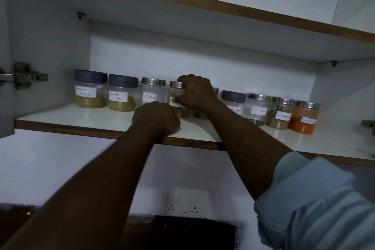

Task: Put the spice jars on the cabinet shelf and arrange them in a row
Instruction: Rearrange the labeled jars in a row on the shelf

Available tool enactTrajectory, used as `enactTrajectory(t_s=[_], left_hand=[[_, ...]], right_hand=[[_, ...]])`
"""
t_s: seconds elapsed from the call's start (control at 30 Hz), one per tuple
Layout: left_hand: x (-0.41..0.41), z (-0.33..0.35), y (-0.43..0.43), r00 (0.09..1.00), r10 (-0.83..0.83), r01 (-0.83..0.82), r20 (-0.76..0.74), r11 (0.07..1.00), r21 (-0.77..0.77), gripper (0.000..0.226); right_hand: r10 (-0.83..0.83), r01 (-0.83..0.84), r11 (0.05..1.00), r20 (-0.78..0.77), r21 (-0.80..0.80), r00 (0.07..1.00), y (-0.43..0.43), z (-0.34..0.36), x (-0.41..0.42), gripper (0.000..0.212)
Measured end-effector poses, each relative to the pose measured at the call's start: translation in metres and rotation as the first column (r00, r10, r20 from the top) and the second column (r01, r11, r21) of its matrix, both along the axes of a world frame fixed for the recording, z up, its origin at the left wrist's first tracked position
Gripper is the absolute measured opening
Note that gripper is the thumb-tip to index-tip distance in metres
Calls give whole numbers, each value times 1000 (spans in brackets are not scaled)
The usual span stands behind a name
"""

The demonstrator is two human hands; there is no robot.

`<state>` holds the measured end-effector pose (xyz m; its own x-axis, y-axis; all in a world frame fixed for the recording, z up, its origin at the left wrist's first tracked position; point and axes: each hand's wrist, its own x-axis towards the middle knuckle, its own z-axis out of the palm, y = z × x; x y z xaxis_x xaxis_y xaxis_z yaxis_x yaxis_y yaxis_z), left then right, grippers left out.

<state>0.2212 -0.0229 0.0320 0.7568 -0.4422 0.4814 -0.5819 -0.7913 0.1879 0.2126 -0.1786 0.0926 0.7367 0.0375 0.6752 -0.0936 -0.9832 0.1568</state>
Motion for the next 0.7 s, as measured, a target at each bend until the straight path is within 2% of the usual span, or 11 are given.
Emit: enactTrajectory(t_s=[0.3,0.43,0.53,0.6,0.7], left_hand=[[3,-2,-2,1000,-22,22,12,999,-28,39],[2,0,-2,1000,-29,28,-13,999,-45,40],[1,0,3,998,-61,60,0,995,-84,36],[7,-1,16,998,-64,65,9,995,-82,34],[25,0,47,1000,14,-15,-16,998,-56,39]], right_hand=[[-9,10,997,-6,80,1000,-11,-6,13,67],[9,-9,995,2,102,1000,-10,-11,14,73],[52,-61,994,93,89,994,-2,-13,8,82],[105,-120,990,170,78,980,11,-9,7,79],[163,-176,982,163,66,973,38,1,14,72]])
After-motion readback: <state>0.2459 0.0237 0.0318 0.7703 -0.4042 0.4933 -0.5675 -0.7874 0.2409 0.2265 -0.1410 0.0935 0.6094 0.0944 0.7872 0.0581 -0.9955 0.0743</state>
